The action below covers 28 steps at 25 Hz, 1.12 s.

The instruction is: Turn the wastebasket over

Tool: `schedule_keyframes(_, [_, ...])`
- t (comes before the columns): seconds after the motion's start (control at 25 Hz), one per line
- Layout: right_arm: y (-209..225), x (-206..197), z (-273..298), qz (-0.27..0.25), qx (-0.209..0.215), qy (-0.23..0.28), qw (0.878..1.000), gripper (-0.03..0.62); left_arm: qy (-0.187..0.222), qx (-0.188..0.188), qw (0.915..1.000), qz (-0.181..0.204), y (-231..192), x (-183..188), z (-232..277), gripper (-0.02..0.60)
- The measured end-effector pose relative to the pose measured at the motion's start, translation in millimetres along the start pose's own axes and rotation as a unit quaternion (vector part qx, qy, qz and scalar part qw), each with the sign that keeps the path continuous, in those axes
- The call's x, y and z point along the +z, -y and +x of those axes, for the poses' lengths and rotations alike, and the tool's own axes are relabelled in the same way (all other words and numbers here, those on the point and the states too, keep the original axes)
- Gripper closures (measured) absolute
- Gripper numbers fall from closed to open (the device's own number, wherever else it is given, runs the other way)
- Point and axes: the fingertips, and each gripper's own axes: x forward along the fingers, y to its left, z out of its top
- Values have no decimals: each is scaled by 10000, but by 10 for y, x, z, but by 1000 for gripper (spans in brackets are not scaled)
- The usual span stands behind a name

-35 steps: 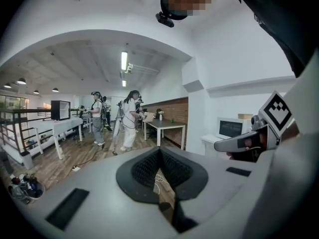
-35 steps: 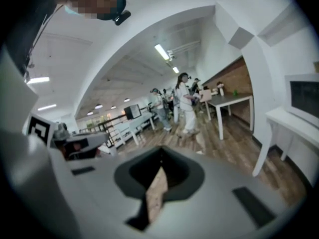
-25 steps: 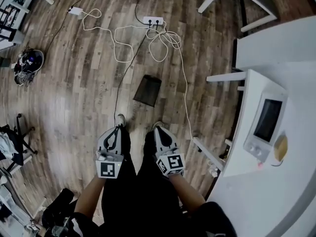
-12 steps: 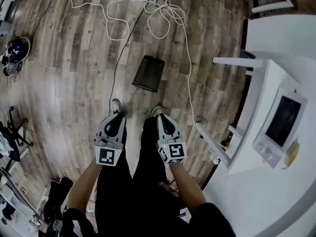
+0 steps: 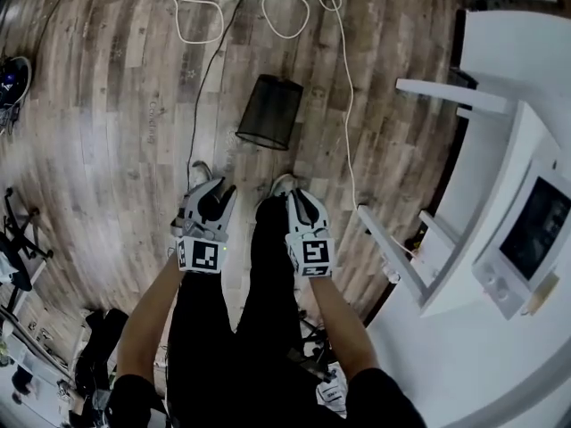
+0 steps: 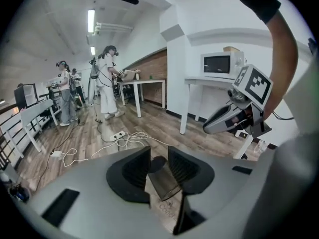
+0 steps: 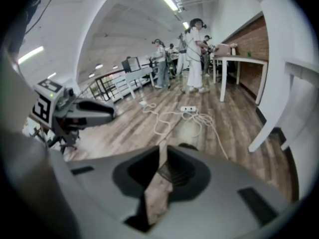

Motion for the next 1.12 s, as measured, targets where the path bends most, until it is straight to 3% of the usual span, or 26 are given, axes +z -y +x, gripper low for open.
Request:
schedule_keyframes(0.16, [-1,-429,253,-226,125,-445,9987,494,-186,-198,9990,346,134,-331,252,442])
schedule_keyframes(0.44, [191,-1085,715,-727,23,-1019,9921,467,-580,-440,9907,1148,268,-929,860,442])
schedule_keyframes(0.76, [410,-1712,1192,-1384,-45,-1570,9779,462,-843,-599,9864,1276,471,-1372,1293,442])
schedule_keyframes(1.12, [750,-2185,1567,-2298,-65,-2149,9492,453,-742,-506,9883,1235,569,-1376,1344,442])
